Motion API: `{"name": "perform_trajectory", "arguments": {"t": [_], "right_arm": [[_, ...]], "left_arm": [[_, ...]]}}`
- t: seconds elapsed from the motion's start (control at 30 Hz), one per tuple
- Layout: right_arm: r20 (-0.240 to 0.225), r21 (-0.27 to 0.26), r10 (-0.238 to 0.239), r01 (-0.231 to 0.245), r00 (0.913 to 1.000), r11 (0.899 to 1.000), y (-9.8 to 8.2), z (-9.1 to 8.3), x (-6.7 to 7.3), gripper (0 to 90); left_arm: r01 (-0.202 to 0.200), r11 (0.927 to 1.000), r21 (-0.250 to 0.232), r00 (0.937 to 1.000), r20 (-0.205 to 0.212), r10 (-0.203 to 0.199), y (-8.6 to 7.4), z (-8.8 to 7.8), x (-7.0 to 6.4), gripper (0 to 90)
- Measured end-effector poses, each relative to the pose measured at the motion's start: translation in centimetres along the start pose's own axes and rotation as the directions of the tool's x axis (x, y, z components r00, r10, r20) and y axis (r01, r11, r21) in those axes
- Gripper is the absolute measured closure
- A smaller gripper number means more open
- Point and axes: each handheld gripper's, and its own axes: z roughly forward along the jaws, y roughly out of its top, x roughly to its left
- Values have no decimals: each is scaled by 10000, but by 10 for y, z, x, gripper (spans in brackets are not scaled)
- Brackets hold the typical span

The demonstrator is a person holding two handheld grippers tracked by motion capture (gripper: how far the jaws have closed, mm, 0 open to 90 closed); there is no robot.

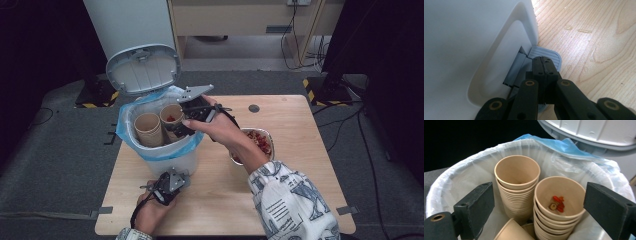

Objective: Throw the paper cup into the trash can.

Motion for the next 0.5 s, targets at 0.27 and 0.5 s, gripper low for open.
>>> {"name": "perform_trajectory", "arguments": {"t": [0.27, 0.5], "right_arm": [[263, -19, 239, -238, 9994, 9997, -3, -7, -6, 90], [591, -86, 448, -444, 9972, 9990, -3, -18, -16, 87]], "left_arm": [[-16, 10000, 25, 10000, 2, 16, 0, 0, 0, 897], [-17, 10000, 32, 10000, 35, 17, 0, 0, 0, 897]]}}
